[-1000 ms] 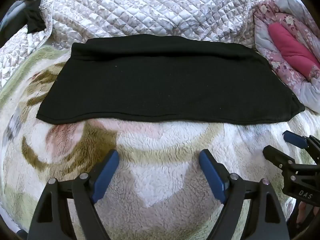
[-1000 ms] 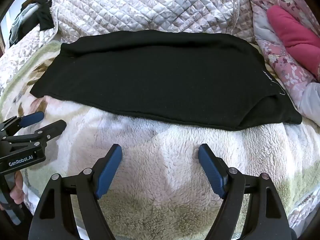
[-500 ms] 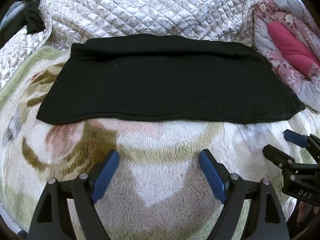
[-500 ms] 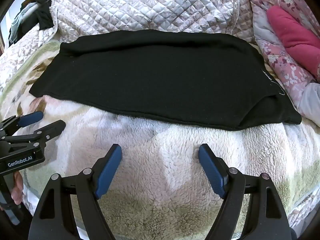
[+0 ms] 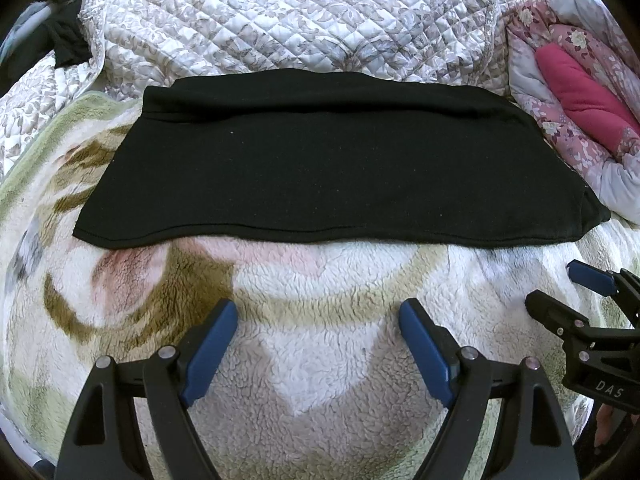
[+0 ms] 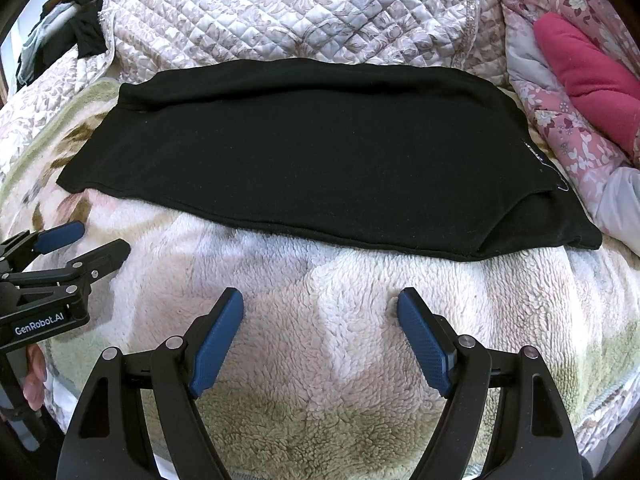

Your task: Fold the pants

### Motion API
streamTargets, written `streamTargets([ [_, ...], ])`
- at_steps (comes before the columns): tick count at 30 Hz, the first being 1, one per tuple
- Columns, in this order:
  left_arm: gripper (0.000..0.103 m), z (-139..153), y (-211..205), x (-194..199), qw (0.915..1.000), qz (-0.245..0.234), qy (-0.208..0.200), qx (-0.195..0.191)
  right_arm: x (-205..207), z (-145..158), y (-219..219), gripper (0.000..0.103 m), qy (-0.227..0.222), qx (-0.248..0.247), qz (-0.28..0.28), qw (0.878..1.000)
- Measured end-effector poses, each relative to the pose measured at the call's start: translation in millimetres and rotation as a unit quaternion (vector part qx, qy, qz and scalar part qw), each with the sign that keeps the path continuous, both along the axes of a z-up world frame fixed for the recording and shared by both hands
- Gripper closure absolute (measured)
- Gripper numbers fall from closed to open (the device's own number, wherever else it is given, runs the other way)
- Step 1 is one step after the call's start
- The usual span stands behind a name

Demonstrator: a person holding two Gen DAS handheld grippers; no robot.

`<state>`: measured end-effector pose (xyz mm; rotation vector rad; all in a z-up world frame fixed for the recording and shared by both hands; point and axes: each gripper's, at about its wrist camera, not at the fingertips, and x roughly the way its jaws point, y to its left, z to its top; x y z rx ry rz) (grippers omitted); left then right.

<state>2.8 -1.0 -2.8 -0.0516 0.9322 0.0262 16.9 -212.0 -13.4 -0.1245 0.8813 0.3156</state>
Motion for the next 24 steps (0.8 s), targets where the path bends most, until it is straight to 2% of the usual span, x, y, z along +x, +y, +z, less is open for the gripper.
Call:
streamTargets([
  [24, 0.017, 3.1, 0.8, -2.3, 1.0000, -0.001, -0.004, 0.002, -0.2, -1.5, 1.2, 0.024, 0.002, -0.004, 0.001, 1.000],
])
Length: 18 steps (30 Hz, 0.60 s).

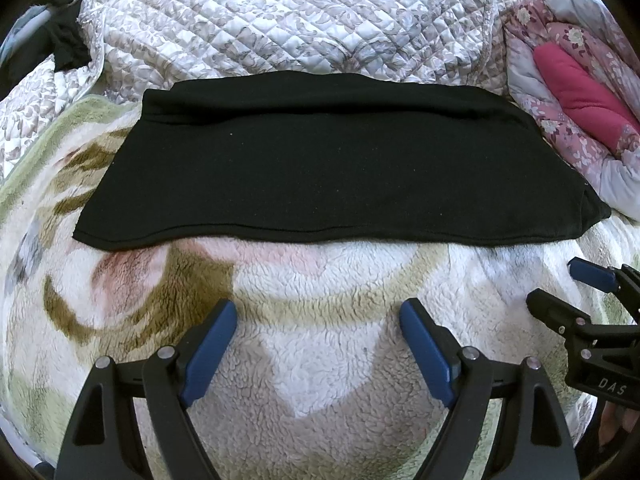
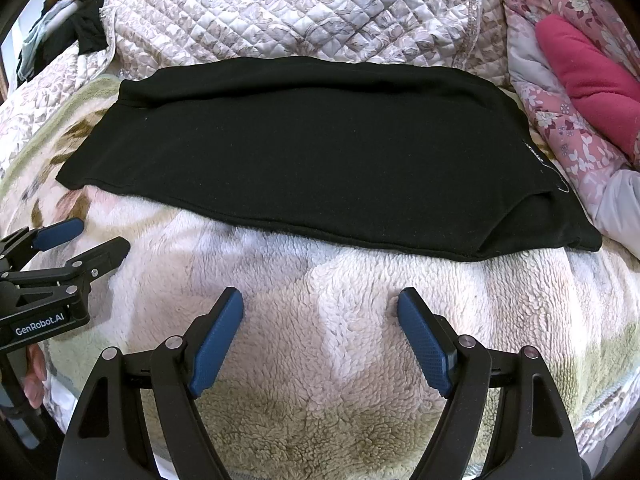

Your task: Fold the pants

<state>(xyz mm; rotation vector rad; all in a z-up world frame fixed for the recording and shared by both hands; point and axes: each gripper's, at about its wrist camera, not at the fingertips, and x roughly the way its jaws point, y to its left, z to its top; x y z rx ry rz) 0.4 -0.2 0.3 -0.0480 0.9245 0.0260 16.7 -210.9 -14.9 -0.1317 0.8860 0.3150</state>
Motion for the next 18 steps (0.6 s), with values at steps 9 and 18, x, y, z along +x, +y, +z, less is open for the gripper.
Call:
streamTargets([
  [9, 0.017, -0.3, -1.3, -0.6, 1.0000, 0.000, 0.000, 0.001, 0.1, 0.1, 0.0, 0.024, 0.000, -0.001, 0.000, 1.000],
  [18, 0.017, -0.6, -1.5, -0.8, 1.0000, 0.000, -0.001, 0.002, -0.3, 0.5, 0.9, 0.024, 0.000, -0.002, 0.000, 1.000],
])
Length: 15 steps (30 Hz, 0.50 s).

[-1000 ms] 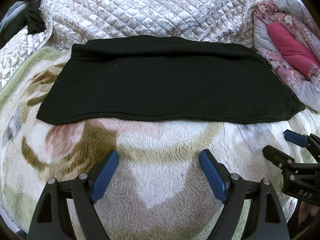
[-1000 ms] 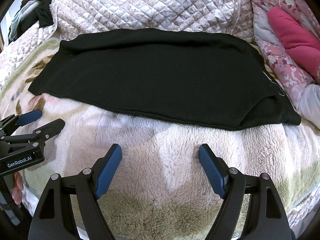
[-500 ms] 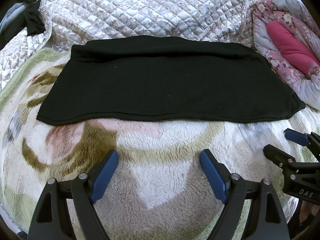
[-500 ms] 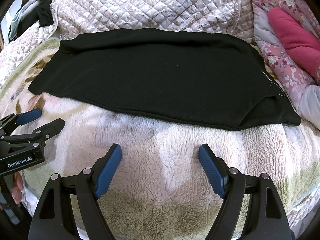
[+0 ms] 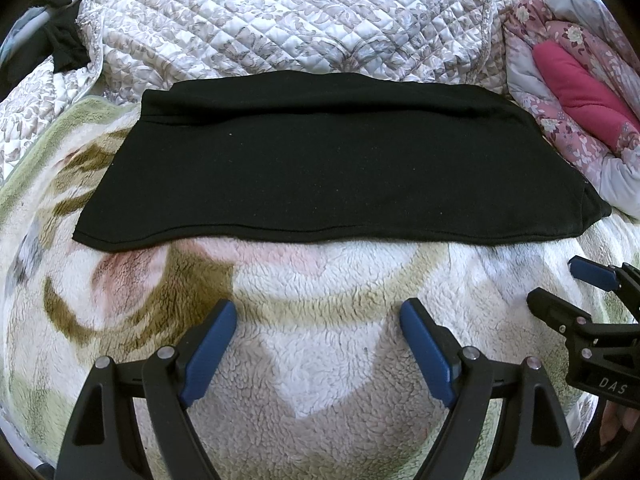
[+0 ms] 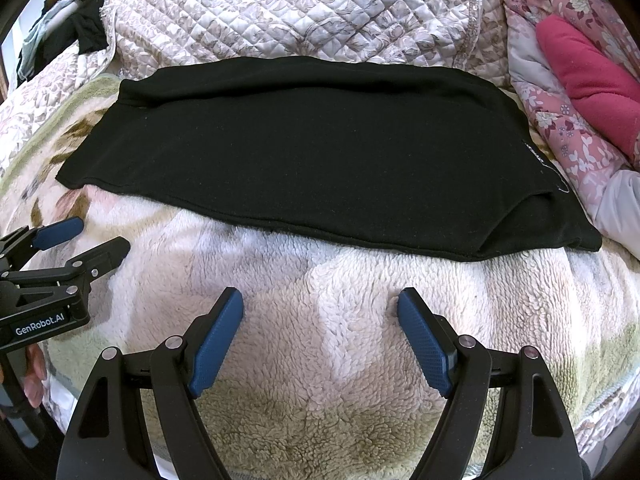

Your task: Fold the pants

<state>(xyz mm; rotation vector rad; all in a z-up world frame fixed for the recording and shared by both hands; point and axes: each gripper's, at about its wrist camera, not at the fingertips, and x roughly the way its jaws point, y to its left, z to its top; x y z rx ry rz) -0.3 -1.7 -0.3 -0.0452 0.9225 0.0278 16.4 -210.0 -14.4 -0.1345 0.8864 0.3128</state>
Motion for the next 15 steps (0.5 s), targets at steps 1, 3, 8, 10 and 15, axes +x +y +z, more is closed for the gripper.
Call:
streamTargets([
  [1, 0.017, 0.1, 0.2, 0.1, 1.0000, 0.000, 0.000, 0.000, -0.1, 0.0, -0.1, 0.024, 0.000, 0.001, 0.000, 1.000],
  [3, 0.017, 0.0, 0.0, 0.0, 1.0000, 0.000, 0.000, 0.000, -0.1, 0.1, 0.2, 0.024, 0.000, 0.000, 0.000, 1.000],
  [8, 0.017, 0.3, -0.6, 0.8, 1.0000, 0.000, 0.001, 0.001, -0.3, 0.1, 0.2, 0.024, 0.000, 0.000, 0.000, 1.000],
  [10, 0.017, 0.3, -1.0, 0.7, 1.0000, 0.000, 0.000, 0.002, -0.4, 0.0, 0.2, 0.024, 0.000, 0.000, 0.000, 1.000],
  [15, 0.017, 0.4, -0.9, 0.8, 1.0000, -0.001, 0.001, 0.002, -0.4, 0.0, -0.1, 0.024, 0.000, -0.001, 0.000, 1.000],
])
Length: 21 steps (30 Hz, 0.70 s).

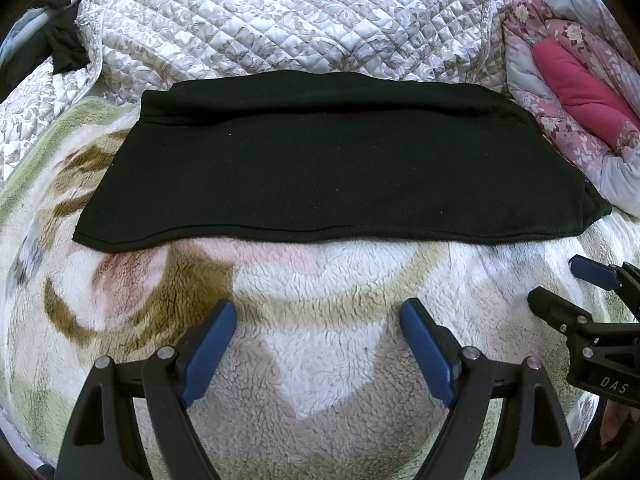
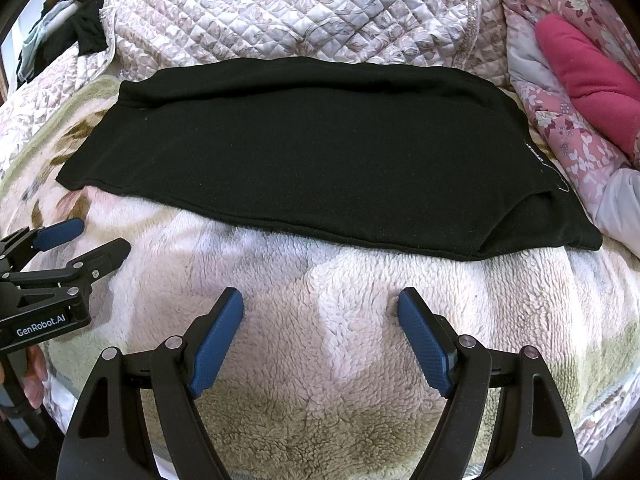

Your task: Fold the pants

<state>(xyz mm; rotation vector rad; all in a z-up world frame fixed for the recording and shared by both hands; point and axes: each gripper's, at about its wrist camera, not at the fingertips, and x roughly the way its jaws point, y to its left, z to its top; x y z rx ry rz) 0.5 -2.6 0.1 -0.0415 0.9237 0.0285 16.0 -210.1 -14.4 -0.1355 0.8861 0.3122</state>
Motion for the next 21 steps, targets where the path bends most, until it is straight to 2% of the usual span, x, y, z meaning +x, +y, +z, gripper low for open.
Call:
streamTargets([
  [21, 0.017, -0.3, -0.8, -0.4, 1.0000, 0.000, 0.000, 0.001, -0.8, -0.6, -1.6, 0.024, 0.000, -0.001, 0.001, 1.000],
])
